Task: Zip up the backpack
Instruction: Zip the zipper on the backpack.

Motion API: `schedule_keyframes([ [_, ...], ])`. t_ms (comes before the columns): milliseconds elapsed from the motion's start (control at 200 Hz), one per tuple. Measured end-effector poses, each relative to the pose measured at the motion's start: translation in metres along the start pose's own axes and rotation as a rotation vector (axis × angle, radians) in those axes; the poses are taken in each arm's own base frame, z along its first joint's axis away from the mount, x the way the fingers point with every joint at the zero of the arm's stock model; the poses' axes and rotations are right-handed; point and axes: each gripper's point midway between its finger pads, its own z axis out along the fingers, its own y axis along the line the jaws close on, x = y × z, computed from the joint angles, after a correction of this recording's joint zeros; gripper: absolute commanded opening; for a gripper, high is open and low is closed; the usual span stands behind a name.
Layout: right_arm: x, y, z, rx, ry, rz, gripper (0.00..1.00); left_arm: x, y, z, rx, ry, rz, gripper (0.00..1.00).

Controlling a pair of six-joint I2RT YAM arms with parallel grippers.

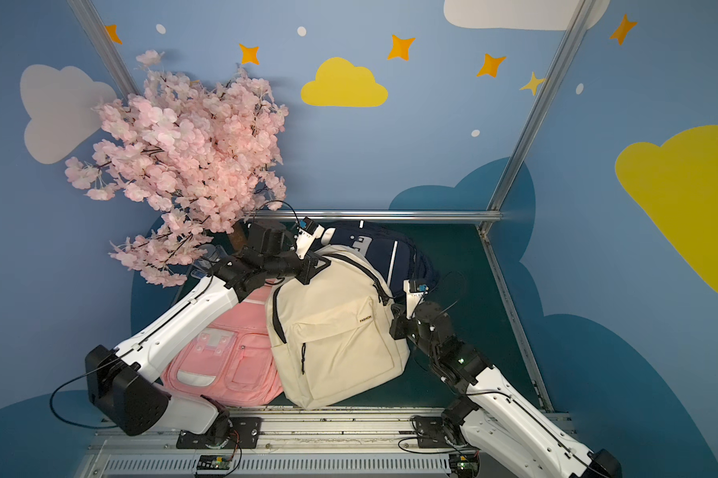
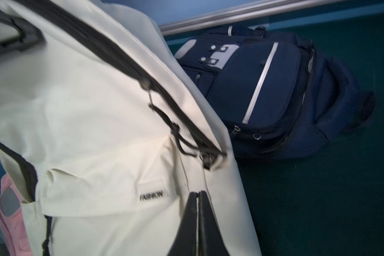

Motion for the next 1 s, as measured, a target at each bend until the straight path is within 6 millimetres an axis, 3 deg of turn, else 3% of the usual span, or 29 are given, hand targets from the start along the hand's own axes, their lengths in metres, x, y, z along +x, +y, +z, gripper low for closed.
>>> schedule_keyframes([
  [60,-0.019,0.008,0.002,-0.012,-0.029,-0.020,0.00,0.003,-0.009,0.005,0.020,0.011,0.021,0.08],
  [120,-0.029,0.012,0.003,-0.021,-0.045,-0.037,0.14,0.005,-0.016,0.008,0.034,0.018,0.040,0.08],
  [195,-0.031,0.013,0.003,-0.037,-0.043,-0.064,0.25,0.005,-0.018,0.009,0.037,0.018,0.050,0.08],
  [260,-0.029,0.018,0.002,-0.070,-0.034,-0.085,0.28,0.005,-0.017,0.009,0.031,0.018,0.051,0.08],
  [435,-0.007,0.027,0.000,-0.161,0.016,-0.106,0.26,0.006,-0.015,0.009,0.021,0.021,0.052,0.08],
  [596,0.019,0.020,0.008,-0.157,0.076,-0.111,0.21,0.007,-0.018,0.010,0.025,0.022,0.056,0.08],
  [851,0.018,0.001,0.025,-0.063,0.071,-0.133,0.20,0.007,-0.027,0.011,0.044,0.024,0.076,0.09],
  [1001,0.010,-0.005,0.025,-0.025,0.036,-0.149,0.23,0.007,-0.028,0.010,0.047,0.023,0.081,0.09],
])
